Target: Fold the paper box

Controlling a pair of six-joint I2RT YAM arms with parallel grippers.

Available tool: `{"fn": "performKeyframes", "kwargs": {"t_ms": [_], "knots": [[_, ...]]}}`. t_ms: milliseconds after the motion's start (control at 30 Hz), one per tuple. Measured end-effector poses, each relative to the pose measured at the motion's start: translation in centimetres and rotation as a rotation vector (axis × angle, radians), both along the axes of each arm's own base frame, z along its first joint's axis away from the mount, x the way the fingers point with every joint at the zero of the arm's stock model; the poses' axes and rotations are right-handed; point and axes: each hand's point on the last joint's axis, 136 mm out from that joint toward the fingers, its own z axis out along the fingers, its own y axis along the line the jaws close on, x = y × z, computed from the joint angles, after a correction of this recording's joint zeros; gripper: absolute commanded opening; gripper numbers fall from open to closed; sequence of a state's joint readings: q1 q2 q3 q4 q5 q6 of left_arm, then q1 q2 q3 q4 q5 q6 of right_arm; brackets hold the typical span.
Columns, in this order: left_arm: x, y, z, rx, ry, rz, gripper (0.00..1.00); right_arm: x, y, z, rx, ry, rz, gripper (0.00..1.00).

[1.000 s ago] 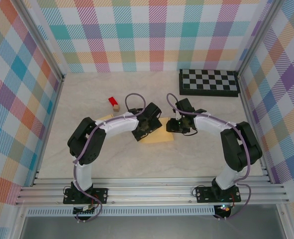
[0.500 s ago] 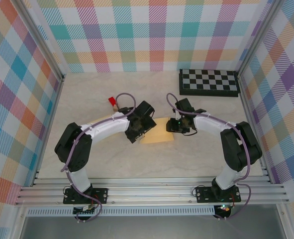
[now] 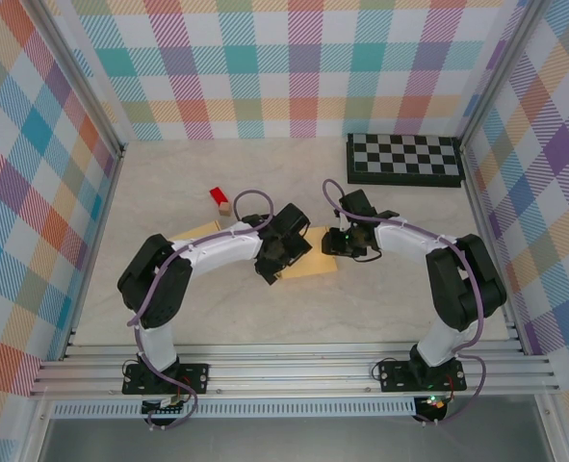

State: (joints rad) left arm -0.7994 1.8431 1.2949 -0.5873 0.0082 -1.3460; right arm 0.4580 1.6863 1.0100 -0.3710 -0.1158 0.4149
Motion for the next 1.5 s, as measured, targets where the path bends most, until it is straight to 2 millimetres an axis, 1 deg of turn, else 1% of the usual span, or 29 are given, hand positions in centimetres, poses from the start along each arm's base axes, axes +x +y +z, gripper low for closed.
{"fn": "performKeyframes", "kwargs": {"t_ms": [133, 200, 400, 500, 533, 600, 700, 767, 800, 967, 1133, 1233, 1300, 1367, 1500], "knots": [[0.0, -0.4, 0.1, -0.019, 0.001, 0.022, 0.65, 0.4, -0.1, 0.1, 0.005, -0.008, -0.017, 0.37], [-0.1, -0.4, 0.0, -0.018, 0.003, 0.028, 0.58, 0.6, -0.3, 0.1, 0.007, -0.010, -0.026, 0.37], [-0.2, -0.2, -0.3, -0.015, 0.012, 0.049, 0.48, 0.7, -0.3, 0.0, 0.011, -0.017, -0.034, 0.35], [-0.2, -0.1, -0.3, -0.016, 0.014, 0.058, 0.47, 0.8, -0.3, -0.1, 0.016, -0.019, -0.041, 0.35], [-0.2, -0.1, -0.3, -0.016, 0.013, 0.061, 0.50, 0.8, -0.3, -0.1, 0.018, -0.020, -0.044, 0.35], [-0.1, -0.1, -0.3, -0.013, 0.008, 0.062, 0.59, 0.9, -0.3, -0.1, 0.022, -0.021, -0.049, 0.35], [0.4, 0.0, -0.2, -0.009, -0.020, 0.060, 0.83, 0.9, -0.2, -0.1, 0.025, -0.023, -0.052, 0.37], [0.7, 0.0, -0.1, -0.003, -0.038, 0.055, 0.96, 0.9, -0.2, -0.1, 0.026, -0.022, -0.051, 0.37], [0.8, 0.1, 0.0, 0.001, -0.043, 0.052, 1.00, 0.9, -0.2, -0.1, 0.026, -0.022, -0.051, 0.38], [0.8, 0.4, 1.0, -0.022, -0.070, 0.066, 1.00, 0.9, -0.2, -0.1, 0.027, -0.022, -0.051, 0.38], [1.2, 0.1, 1.6, -0.044, -0.081, 0.083, 1.00, 0.9, -0.2, -0.1, 0.027, -0.021, -0.052, 0.38], [1.8, -0.4, 1.9, -0.053, -0.088, 0.096, 1.00, 0.8, -0.1, -0.3, 0.035, -0.020, -0.056, 0.38], [2.3, -0.7, 1.6, -0.052, -0.088, 0.101, 1.00, 0.7, 0.0, -0.2, 0.056, -0.023, -0.067, 0.38], [2.5, -0.5, 0.9, -0.035, -0.080, 0.104, 1.00, 0.5, 0.0, -0.2, 0.072, -0.030, -0.076, 0.37], [2.7, 0.2, -0.8, 0.008, -0.060, 0.118, 1.00, -0.9, 0.0, -0.2, 0.106, -0.022, -0.100, 0.37]]}}
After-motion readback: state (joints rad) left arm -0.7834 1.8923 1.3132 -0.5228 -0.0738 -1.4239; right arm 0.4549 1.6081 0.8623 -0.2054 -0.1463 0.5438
